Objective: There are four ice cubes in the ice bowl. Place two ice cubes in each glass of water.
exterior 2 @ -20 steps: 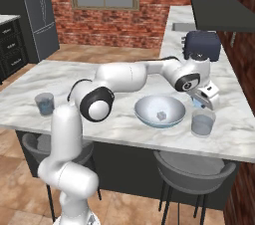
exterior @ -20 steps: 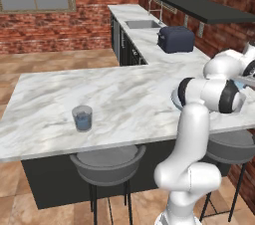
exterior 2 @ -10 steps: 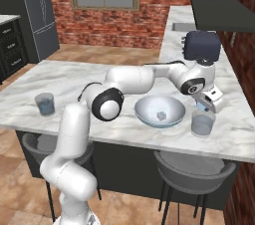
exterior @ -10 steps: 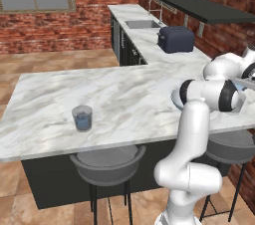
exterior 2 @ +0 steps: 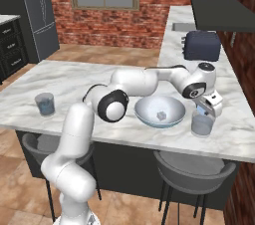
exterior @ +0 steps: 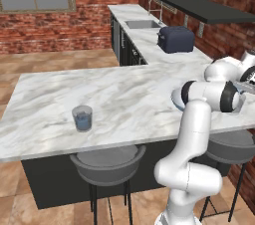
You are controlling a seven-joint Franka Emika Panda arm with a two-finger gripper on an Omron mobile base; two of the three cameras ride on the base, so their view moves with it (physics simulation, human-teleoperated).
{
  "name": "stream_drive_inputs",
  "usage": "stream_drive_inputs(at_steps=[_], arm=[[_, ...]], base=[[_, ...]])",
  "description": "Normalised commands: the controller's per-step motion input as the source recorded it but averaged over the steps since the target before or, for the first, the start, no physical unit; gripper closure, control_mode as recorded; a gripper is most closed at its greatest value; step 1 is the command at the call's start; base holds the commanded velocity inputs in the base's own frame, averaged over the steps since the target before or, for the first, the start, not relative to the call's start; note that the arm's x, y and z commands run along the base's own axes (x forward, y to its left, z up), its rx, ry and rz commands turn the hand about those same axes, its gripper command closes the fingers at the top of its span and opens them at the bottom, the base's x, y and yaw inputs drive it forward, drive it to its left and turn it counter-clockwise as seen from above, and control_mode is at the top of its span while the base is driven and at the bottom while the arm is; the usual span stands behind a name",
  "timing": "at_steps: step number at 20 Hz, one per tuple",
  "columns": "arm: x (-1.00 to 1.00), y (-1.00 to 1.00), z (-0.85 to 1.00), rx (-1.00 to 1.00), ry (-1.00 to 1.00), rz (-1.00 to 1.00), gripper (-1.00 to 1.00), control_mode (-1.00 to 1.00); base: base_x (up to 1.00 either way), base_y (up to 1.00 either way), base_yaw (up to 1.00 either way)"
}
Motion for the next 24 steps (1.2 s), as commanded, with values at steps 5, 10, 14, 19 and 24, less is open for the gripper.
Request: stream_drive_inputs(at_steps=[5, 10, 14, 19, 24], arm=[[0.00, -0.04, -0.15, 0.00, 0.00, -0.06, 1.00, -1.00], [0.13, -0.19, -0.10, 0.00, 0.00, -0.04, 1.00, -1.00], [0.23, -0.16, -0.07, 0.00, -0.01, -0.02, 1.00, -1.00], [0.22, -0.13, -0.03, 0.00, 0.00, -0.01, 1.00, -1.00], [0.15, -0.03, -0.09, 0.00, 0.00, -0.01, 1.00, -1.00]], base=[[0.00, 0.00, 0.00], [0.00, 0.00, 0.00], [0.00, 0.00, 0.00], [0.00, 0.00, 0.00], [0.00, 0.00, 0.00]])
